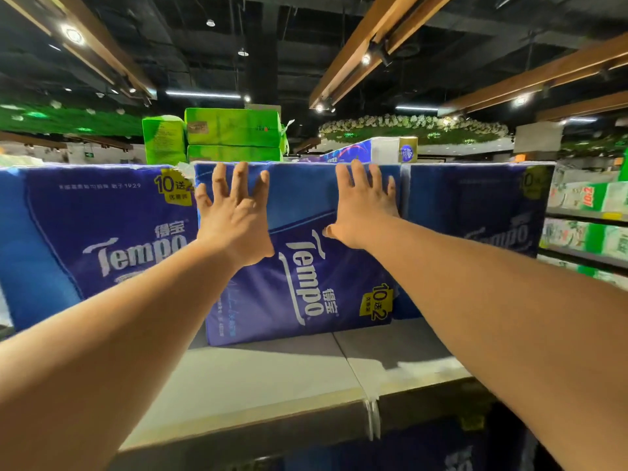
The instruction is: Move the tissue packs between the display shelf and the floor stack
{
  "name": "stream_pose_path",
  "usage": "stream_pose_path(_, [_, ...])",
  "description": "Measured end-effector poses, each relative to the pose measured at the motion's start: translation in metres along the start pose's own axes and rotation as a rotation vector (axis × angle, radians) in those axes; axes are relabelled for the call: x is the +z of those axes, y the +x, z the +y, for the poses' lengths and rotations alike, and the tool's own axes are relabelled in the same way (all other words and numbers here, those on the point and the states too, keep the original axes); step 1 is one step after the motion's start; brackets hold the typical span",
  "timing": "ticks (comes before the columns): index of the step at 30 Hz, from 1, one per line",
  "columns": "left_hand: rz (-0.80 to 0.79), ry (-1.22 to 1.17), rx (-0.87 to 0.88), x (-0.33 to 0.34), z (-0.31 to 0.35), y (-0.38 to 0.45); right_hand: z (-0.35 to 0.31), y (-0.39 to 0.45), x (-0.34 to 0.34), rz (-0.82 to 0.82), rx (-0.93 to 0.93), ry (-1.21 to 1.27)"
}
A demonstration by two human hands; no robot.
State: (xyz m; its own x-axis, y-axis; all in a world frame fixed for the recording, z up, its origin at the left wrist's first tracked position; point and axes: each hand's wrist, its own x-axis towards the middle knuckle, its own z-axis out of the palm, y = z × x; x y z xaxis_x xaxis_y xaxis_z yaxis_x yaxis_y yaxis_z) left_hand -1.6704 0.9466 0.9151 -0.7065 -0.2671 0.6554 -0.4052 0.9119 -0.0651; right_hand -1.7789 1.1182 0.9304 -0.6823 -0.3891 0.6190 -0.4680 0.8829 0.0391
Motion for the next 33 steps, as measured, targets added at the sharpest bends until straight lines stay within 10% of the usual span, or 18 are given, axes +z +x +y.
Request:
stream_pose_path(25, [-0.288,-0.326,0.820,-0.090,-0.038,-0.292,-0.172,-0.462,-0.171,-0.335,0.783,-0.150])
stream_pose_path(33, [-0.276,-0.439,1.376,-0.200,0.005,-0.519,-0.261,-0.746,-0.293,-0.361,1.406,-0.279])
